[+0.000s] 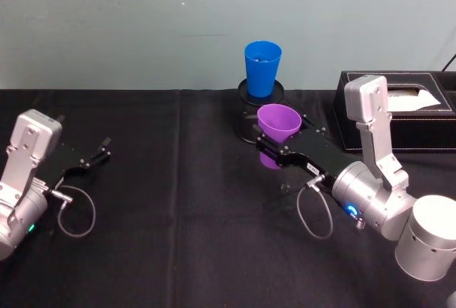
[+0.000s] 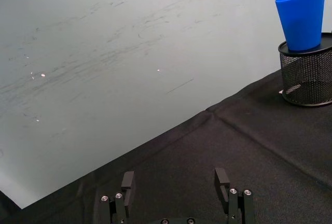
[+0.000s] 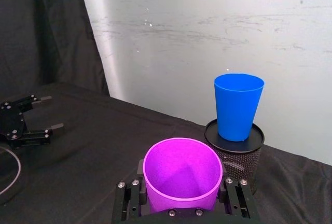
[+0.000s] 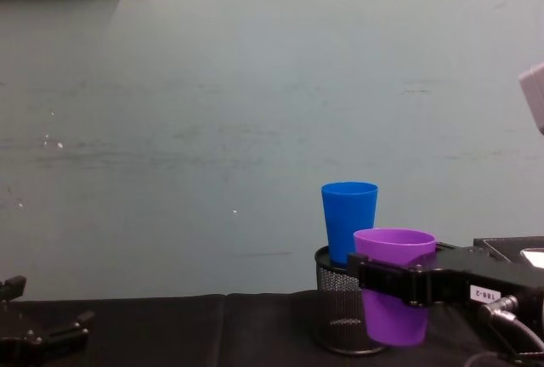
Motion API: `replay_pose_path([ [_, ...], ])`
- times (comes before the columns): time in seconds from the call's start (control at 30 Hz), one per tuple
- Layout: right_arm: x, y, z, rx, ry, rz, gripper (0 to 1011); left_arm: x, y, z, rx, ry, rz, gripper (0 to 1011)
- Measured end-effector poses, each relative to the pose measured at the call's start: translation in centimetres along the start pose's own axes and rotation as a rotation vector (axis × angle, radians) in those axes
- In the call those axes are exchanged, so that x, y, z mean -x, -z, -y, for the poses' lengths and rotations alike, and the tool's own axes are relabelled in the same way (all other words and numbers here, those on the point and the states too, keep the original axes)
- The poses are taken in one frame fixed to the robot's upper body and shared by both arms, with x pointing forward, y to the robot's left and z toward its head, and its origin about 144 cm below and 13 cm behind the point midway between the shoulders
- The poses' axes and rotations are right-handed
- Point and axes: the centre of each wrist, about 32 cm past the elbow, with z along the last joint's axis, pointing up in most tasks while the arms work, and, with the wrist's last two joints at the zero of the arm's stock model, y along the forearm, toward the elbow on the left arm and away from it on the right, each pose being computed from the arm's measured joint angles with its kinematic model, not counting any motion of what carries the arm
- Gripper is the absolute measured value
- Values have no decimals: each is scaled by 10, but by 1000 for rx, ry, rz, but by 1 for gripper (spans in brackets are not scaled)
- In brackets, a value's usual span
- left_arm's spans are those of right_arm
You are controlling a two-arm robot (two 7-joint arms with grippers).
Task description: Pick up one cup with a gripper and tap it against the other cup.
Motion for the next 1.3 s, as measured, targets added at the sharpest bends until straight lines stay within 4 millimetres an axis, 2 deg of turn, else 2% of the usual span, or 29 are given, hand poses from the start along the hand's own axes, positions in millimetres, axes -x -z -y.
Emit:
replay_pose_path([
  [1.3, 0, 0, 0, 0, 0, 0, 734, 0, 0, 0, 0, 0, 0, 1000],
])
